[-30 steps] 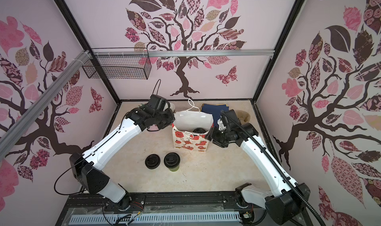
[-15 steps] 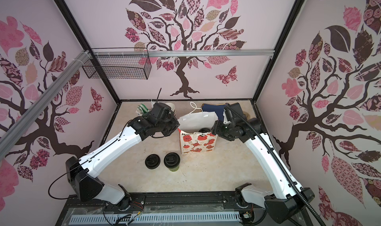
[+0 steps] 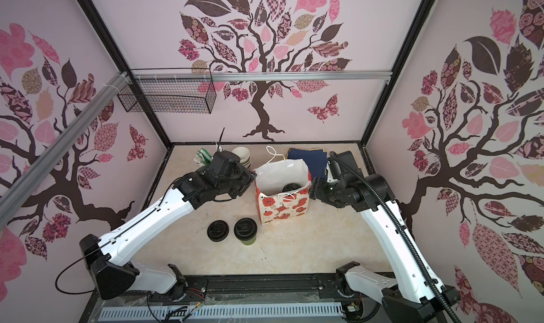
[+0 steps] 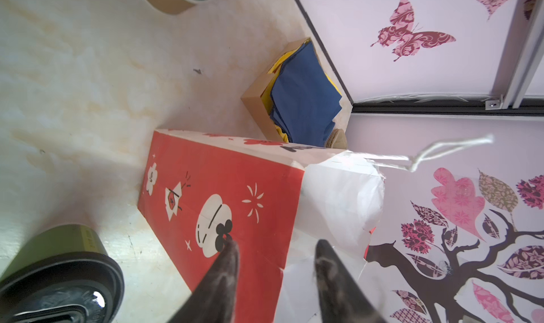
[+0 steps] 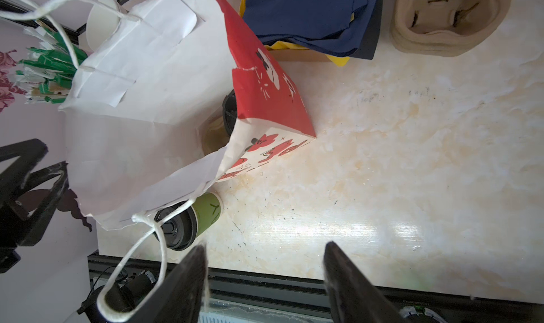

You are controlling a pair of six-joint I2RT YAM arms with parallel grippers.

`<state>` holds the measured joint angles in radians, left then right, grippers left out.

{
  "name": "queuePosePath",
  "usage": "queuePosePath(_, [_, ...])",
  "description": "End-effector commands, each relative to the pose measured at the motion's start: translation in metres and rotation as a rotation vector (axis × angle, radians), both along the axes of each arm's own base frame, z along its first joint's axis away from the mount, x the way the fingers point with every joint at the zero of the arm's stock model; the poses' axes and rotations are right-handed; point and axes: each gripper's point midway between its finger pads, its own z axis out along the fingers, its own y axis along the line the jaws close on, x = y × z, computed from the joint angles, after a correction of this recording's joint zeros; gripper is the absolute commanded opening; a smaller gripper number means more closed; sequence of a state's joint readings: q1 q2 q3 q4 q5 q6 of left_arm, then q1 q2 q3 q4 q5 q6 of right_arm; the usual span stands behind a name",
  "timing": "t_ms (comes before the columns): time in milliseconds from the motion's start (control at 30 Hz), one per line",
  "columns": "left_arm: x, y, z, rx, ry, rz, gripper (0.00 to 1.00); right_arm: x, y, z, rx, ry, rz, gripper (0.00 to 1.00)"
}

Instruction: Pack the takeout coffee

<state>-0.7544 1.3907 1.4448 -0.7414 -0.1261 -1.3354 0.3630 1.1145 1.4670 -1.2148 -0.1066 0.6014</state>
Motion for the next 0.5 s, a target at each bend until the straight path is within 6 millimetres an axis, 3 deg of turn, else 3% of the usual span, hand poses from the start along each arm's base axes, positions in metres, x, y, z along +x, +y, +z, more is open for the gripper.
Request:
queuePosePath(0, [0.0,0.025,0.026,0.115,-0.113,0.01,0.58,-0.012,0.002,0.004,0.089,0.038,-0.056,0.68])
queuePosePath(233, [-0.003,0.051,0.067,0.269,-0.284,-0.12,0.68,-0.011,0.01,0.011,0.209,0.042,-0.132,0.69])
queuePosePath(467, [0.012,0.074,0.08,0.358,-0.359,-0.283,0.72,-0.01,0.034,0.019,0.41,0.129,-0.193,0.7])
